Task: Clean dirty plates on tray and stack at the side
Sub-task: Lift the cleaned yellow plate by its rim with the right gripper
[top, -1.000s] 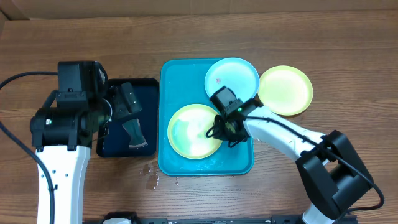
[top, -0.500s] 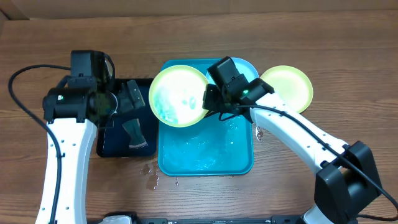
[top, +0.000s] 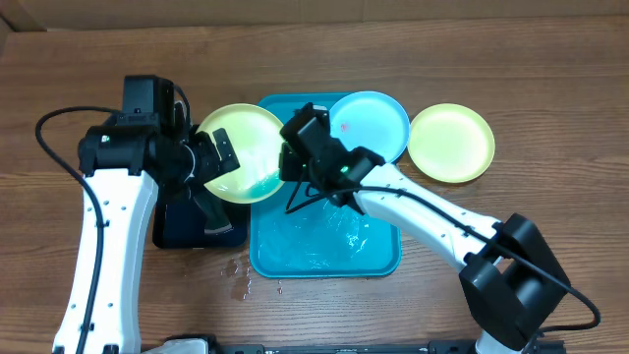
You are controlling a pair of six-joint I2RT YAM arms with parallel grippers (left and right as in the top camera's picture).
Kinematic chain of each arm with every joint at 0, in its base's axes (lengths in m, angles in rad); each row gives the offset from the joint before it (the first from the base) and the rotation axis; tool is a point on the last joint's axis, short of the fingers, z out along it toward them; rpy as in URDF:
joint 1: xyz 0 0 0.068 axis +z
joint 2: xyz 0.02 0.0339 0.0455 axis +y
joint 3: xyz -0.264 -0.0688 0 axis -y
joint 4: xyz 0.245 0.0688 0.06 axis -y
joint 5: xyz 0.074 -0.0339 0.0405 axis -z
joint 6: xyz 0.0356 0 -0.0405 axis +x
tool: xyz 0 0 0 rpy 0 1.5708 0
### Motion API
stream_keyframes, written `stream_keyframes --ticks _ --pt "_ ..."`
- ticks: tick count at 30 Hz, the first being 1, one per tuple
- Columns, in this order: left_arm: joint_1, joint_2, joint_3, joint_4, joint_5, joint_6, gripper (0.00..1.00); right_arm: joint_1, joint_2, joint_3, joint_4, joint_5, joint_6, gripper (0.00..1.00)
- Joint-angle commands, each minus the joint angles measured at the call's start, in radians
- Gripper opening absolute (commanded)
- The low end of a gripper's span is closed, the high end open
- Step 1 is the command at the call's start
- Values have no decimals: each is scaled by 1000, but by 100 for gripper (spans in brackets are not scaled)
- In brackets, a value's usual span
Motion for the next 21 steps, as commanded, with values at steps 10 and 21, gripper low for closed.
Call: stream_keyframes --ticks 10,21 --pt "4 -451 12 -55 -25 -18 100 112 5 17 244 398 -126 4" --pt "4 -518 11 -67 -25 -18 100 119 5 17 703 484 -751 4"
